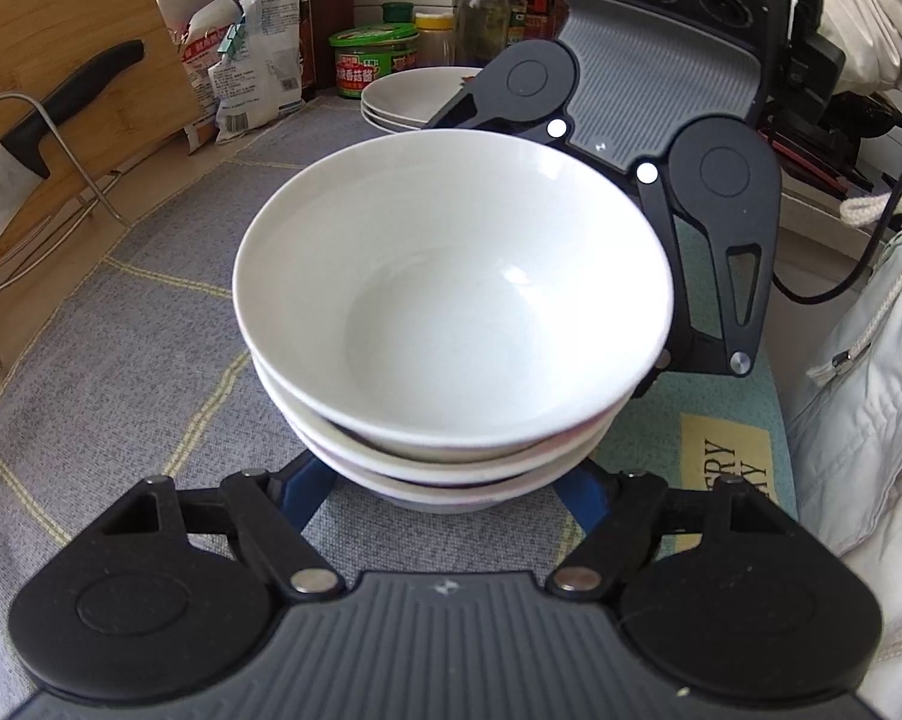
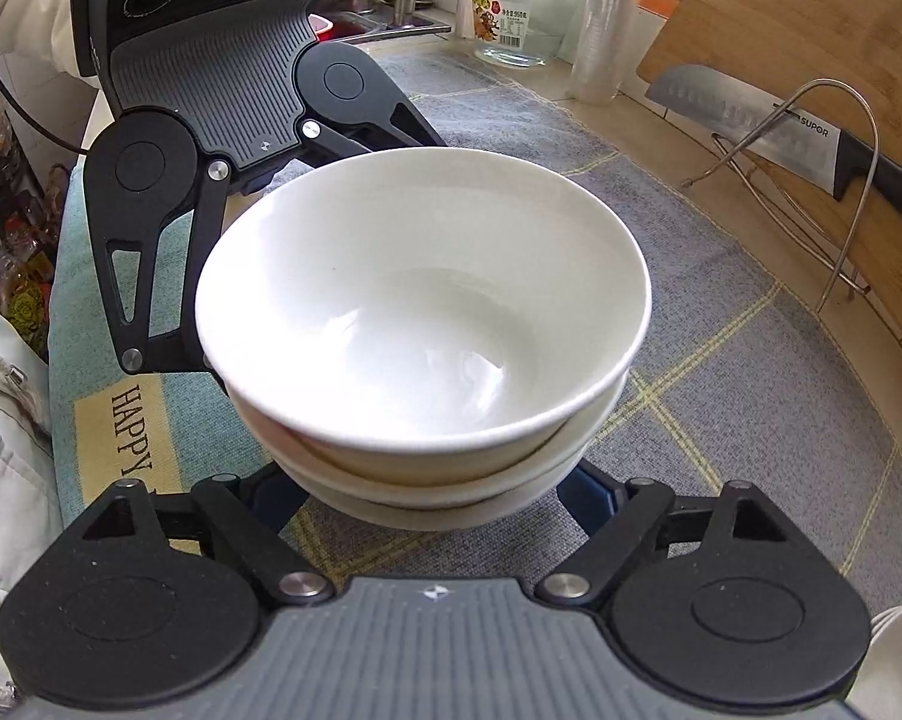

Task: Organize plates and bowls
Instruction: 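Close the left tool on the bowl stack rim while the right tool grips the opposite rim, then lift and carry the bowl stack with both tools over the fruit-print plate stack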

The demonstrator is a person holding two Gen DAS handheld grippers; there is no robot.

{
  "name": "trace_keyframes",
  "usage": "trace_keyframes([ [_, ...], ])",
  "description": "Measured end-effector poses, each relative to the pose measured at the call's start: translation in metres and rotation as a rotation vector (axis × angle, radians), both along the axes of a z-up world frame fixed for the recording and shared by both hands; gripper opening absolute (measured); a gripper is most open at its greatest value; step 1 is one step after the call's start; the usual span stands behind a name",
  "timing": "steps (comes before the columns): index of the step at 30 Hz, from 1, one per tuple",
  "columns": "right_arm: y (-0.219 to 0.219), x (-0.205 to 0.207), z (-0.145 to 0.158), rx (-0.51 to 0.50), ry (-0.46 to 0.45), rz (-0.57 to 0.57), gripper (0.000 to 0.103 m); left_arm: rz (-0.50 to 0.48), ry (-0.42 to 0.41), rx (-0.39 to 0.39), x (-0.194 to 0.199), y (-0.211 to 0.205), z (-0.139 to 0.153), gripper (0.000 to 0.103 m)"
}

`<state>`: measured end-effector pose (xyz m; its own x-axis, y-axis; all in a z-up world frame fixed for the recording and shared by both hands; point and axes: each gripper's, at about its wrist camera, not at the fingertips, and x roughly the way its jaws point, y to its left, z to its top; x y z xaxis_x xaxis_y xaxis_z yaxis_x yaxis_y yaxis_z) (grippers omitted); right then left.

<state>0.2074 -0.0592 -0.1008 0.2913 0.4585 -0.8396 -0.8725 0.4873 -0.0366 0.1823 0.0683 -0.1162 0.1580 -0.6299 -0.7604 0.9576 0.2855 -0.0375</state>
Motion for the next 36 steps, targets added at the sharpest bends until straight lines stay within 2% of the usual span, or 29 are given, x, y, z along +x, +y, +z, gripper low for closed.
trace_keyframes([
  [5, 0.003, 0.0, 0.001, -0.004, -0.002, 0.018, 0.086, -0.008, 0.005, 0.001, 0.002, 0.0, -0.002, 0.078],
  [21, -0.002, -0.004, 0.011, 0.004, 0.014, 0.014, 0.085, 0.004, -0.012, 0.041, -0.005, -0.01, 0.012, 0.078],
  [36, -0.062, -0.015, 0.041, -0.015, -0.042, 0.041, 0.085, 0.027, -0.028, 0.037, -0.014, -0.072, 0.035, 0.078],
])
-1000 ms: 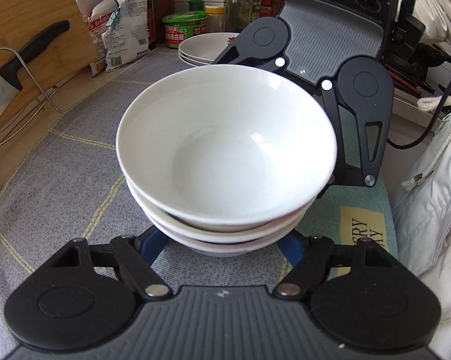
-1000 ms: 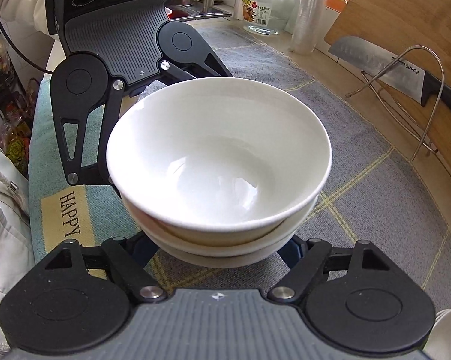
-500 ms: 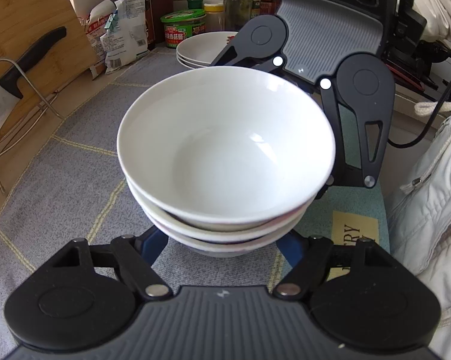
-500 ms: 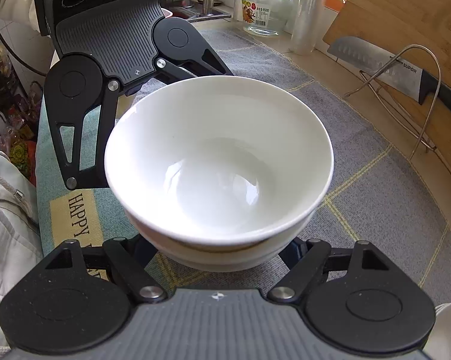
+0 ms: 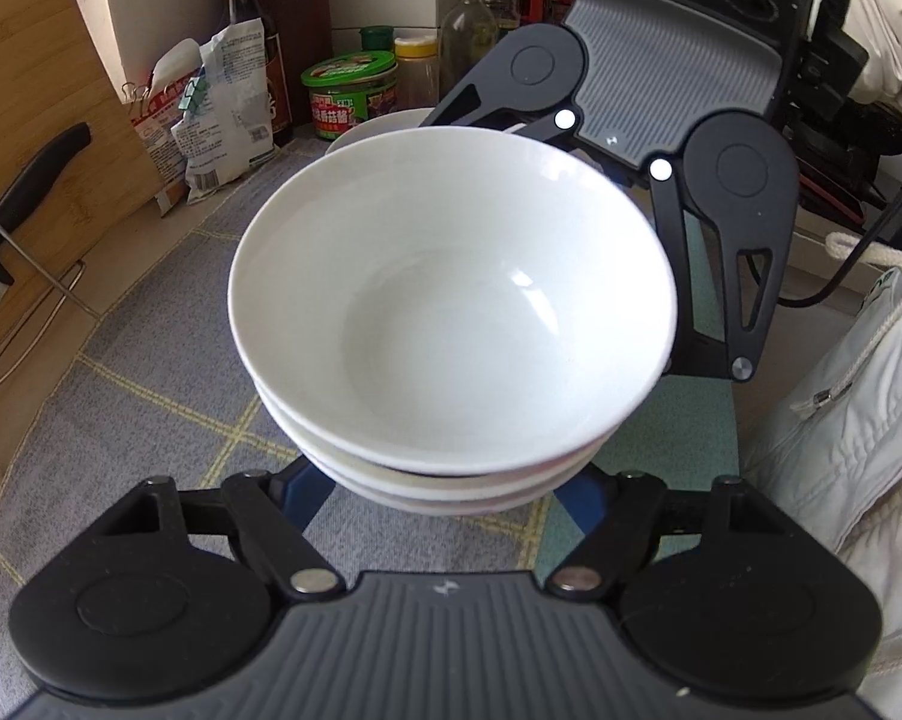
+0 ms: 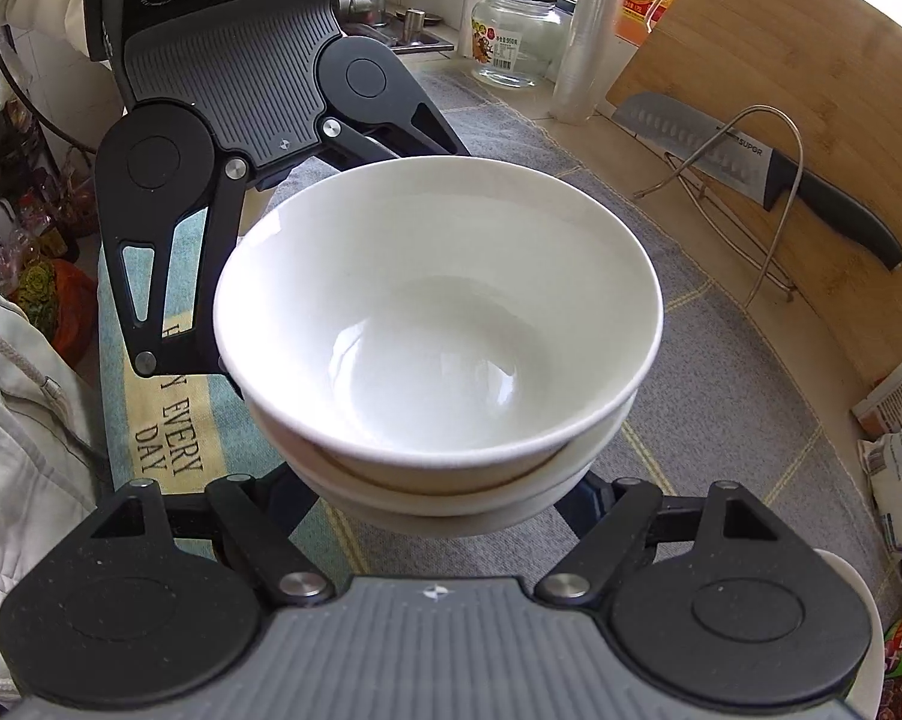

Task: Organize plates and bowls
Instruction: 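Lift and carry the bowl stack with both tools over the fruit-print plate stack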

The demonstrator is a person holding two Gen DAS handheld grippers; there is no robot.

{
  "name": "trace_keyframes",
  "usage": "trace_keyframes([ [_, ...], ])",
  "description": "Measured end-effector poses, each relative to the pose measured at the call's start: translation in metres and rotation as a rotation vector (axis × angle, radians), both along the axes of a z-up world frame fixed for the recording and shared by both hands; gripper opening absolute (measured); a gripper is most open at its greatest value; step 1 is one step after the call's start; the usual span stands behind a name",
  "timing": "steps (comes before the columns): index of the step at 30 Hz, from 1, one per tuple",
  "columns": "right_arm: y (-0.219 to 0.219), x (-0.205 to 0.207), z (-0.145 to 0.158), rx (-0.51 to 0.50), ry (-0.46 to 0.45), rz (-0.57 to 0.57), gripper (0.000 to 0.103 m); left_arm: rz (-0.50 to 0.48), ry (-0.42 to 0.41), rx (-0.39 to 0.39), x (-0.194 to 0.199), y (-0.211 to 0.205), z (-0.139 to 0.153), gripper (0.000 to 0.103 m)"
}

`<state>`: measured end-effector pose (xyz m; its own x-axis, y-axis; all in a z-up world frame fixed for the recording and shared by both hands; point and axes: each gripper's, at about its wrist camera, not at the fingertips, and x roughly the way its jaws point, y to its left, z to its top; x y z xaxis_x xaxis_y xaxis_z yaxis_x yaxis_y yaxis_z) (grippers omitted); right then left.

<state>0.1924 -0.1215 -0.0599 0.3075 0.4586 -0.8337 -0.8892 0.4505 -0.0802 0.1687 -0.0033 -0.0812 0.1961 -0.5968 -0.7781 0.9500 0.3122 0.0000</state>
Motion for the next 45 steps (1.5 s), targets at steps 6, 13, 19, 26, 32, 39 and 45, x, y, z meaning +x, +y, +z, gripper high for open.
trace_keyframes([
  [6, -0.037, 0.002, 0.008, -0.009, -0.015, 0.005, 0.085, 0.002, -0.014, -0.009, -0.008, -0.044, 0.001, 0.078],
  [13, -0.084, 0.005, 0.016, -0.008, -0.026, 0.003, 0.085, -0.001, -0.025, -0.015, -0.004, -0.093, -0.001, 0.078],
  [19, -0.113, 0.011, 0.019, -0.001, -0.035, -0.016, 0.085, -0.018, -0.032, -0.011, 0.005, -0.122, -0.002, 0.078],
  [26, -0.143, 0.015, 0.02, -0.004, -0.055, -0.041, 0.085, -0.042, -0.041, -0.009, 0.015, -0.151, -0.005, 0.078],
  [32, -0.165, 0.02, 0.016, -0.008, -0.062, -0.07, 0.085, -0.058, -0.06, 0.003, 0.021, -0.173, -0.011, 0.078],
  [39, -0.179, 0.024, 0.012, -0.015, -0.061, -0.087, 0.085, -0.07, -0.053, 0.012, 0.029, -0.188, -0.018, 0.078],
  [45, -0.19, 0.027, 0.009, -0.02, -0.065, -0.105, 0.085, -0.079, -0.051, 0.012, 0.038, -0.197, -0.023, 0.078],
])
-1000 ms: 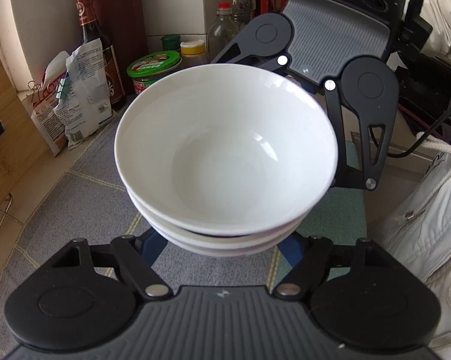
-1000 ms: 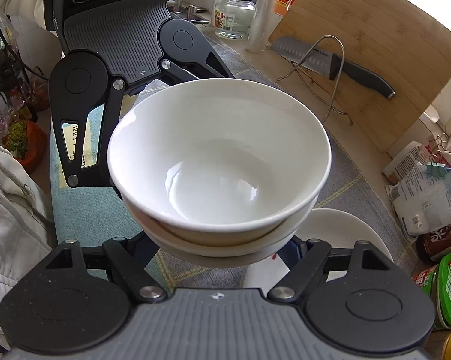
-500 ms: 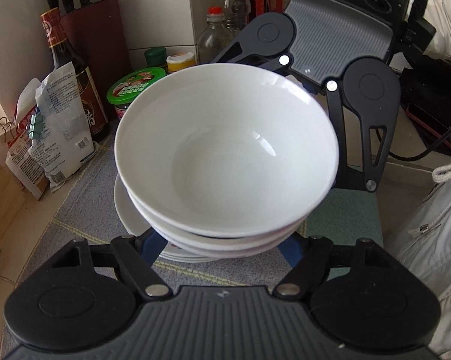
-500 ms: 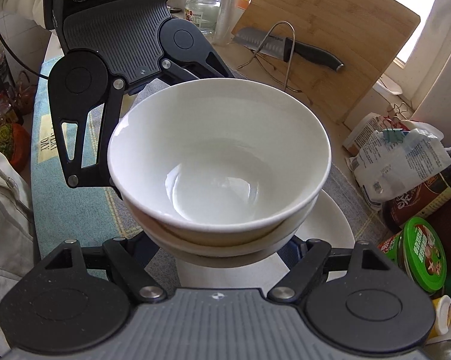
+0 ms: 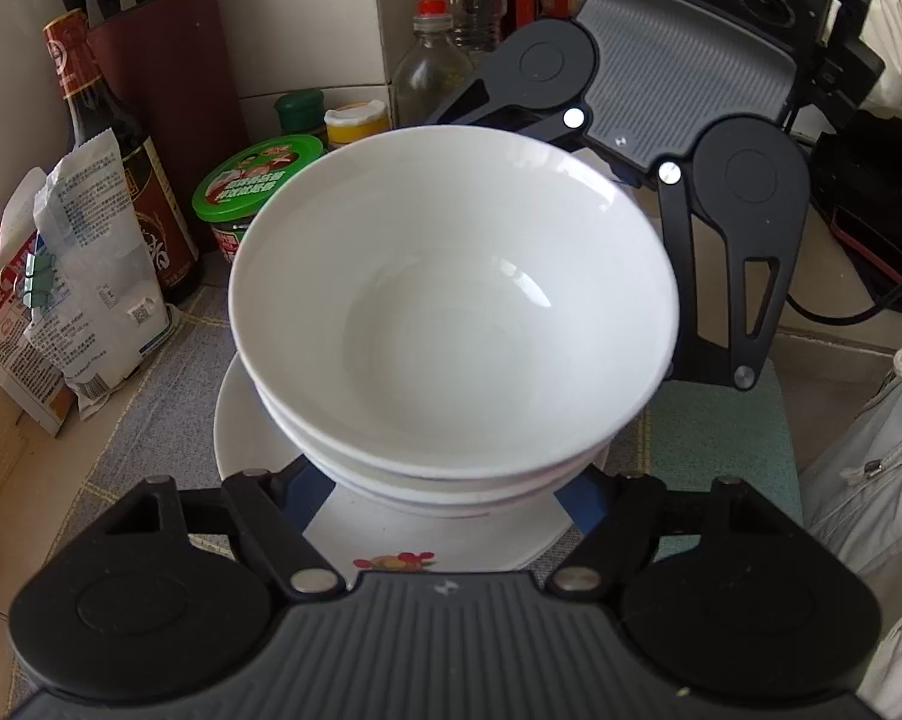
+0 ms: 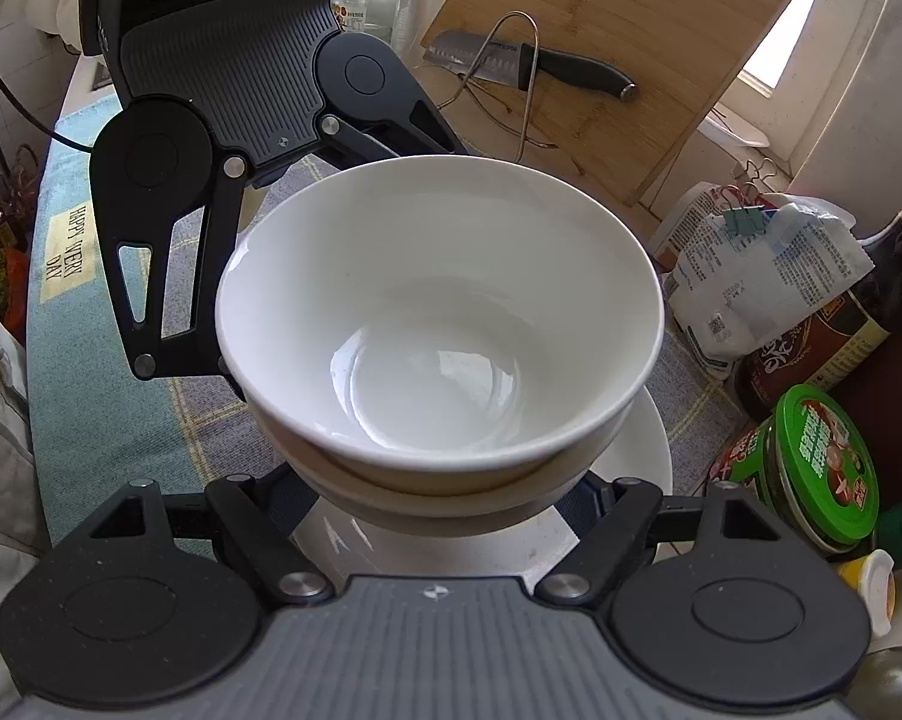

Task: Organize plates and bowls
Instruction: 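Lift and carry the bowl stack with both tools over the fruit-print plate stack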

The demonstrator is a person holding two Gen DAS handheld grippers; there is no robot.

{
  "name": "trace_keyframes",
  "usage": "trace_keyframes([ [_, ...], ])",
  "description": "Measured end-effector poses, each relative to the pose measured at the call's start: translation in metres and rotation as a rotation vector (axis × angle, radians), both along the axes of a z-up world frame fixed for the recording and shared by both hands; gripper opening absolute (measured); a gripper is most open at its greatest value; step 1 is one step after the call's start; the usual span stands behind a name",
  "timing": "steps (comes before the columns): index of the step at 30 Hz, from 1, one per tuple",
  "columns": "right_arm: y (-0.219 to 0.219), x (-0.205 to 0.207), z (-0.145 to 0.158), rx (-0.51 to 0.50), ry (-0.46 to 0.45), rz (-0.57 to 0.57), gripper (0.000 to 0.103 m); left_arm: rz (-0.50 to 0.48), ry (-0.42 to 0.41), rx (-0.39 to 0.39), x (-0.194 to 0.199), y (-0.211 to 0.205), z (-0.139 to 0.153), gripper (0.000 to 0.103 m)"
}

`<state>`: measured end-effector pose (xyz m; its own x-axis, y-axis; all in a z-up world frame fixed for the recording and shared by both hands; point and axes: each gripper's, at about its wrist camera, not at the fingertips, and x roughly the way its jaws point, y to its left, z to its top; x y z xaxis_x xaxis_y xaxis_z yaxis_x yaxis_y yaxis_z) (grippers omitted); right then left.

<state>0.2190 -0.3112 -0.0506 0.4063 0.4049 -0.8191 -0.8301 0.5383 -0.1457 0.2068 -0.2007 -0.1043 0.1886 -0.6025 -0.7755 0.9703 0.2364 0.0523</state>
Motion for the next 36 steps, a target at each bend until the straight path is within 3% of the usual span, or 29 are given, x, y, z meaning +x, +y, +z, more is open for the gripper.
trace_keyframes([
  [12, -0.014, 0.016, -0.01, -0.016, 0.006, -0.03, 0.085, -0.003, 0.002, 0.01, 0.019, -0.016, -0.013, 0.077],
  [21, -0.02, 0.021, -0.013, -0.007, 0.025, -0.043, 0.085, 0.04, 0.068, -0.004, 0.032, -0.014, -0.02, 0.077],
  [36, -0.016, 0.028, -0.018, -0.034, 0.016, -0.033, 0.085, 0.037, 0.061, 0.006, 0.033, -0.016, -0.025, 0.077],
])
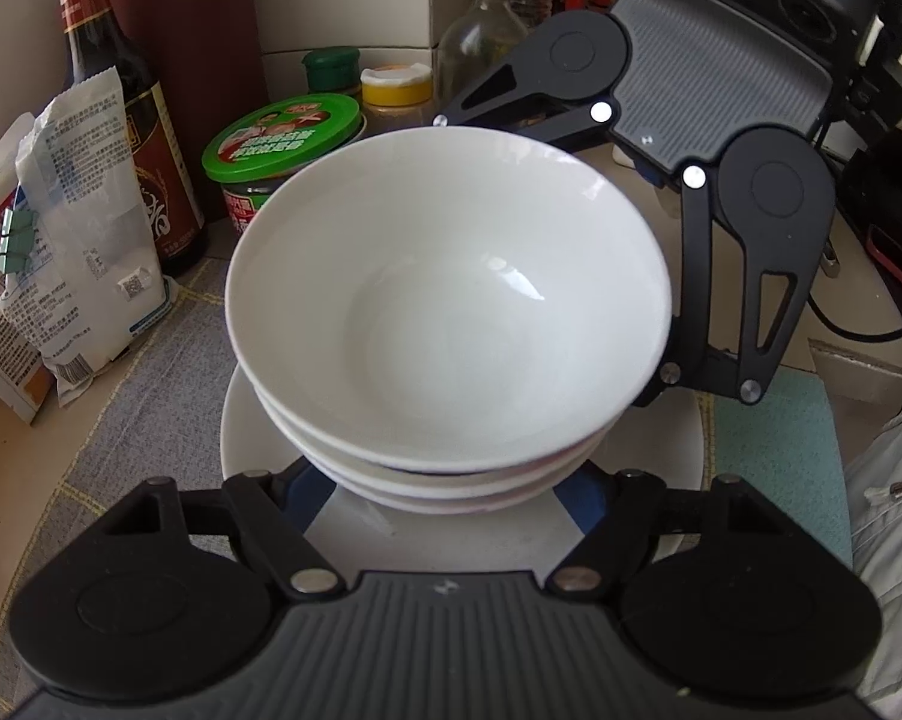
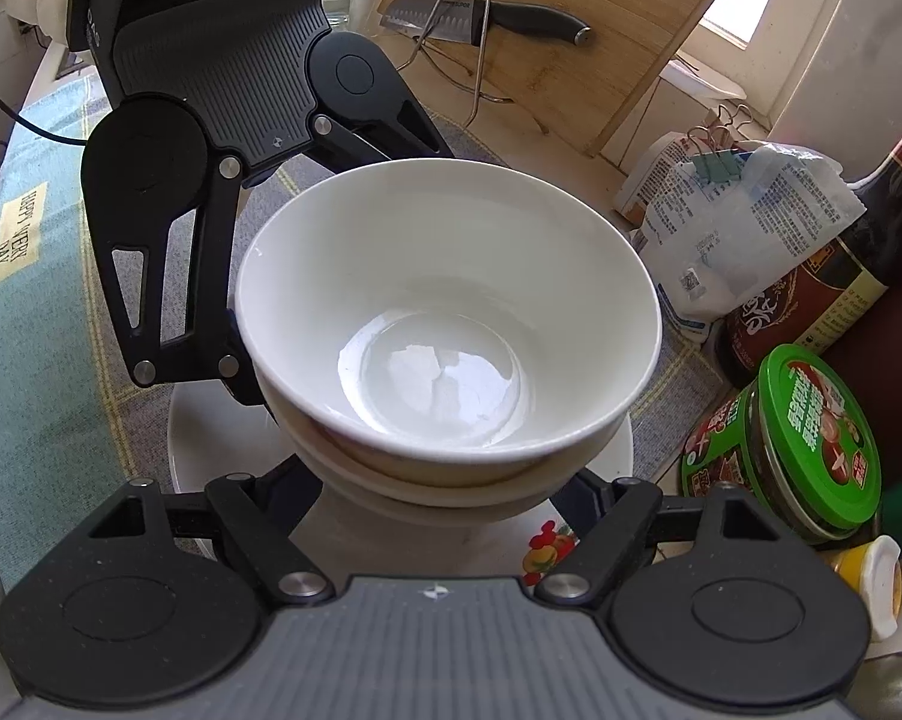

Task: Organize plates and bowls
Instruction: 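Lift and carry the bowl stack with both tools over the fruit-print plate stack, then lower the bowl stack onto the plates and open both tools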

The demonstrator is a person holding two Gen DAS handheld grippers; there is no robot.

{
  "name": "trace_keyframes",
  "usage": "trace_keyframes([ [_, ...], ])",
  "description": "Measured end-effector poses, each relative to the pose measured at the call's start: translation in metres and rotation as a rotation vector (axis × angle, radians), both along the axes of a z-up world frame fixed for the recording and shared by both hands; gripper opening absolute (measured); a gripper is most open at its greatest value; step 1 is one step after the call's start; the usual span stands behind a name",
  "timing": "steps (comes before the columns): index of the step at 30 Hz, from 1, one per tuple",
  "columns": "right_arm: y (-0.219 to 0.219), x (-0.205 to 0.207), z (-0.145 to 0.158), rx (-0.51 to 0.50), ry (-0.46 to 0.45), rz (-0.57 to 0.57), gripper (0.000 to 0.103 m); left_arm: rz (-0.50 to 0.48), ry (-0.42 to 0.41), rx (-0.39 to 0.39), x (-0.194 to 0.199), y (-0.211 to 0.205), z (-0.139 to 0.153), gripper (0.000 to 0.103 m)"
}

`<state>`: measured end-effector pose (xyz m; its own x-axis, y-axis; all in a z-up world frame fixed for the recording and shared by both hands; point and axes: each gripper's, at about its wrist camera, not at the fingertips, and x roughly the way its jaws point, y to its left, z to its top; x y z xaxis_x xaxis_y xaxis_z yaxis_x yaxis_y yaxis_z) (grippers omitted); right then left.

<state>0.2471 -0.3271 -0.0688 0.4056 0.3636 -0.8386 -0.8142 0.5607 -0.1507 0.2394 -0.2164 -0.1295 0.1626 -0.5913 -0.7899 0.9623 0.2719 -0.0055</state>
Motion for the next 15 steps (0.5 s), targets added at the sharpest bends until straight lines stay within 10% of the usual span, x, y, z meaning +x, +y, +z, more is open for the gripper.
trace_keyframes([
  [9, 0.0017, -0.0042, 0.0009, -0.009, -0.006, -0.005, 0.091, 0.001, -0.013, -0.014, -0.0012, 0.0022, -0.0015, 0.079],
  [15, -0.0027, -0.0039, 0.0026, 0.016, -0.011, -0.038, 0.103, 0.009, -0.076, -0.043, -0.0081, 0.0081, 0.0074, 0.097],
])
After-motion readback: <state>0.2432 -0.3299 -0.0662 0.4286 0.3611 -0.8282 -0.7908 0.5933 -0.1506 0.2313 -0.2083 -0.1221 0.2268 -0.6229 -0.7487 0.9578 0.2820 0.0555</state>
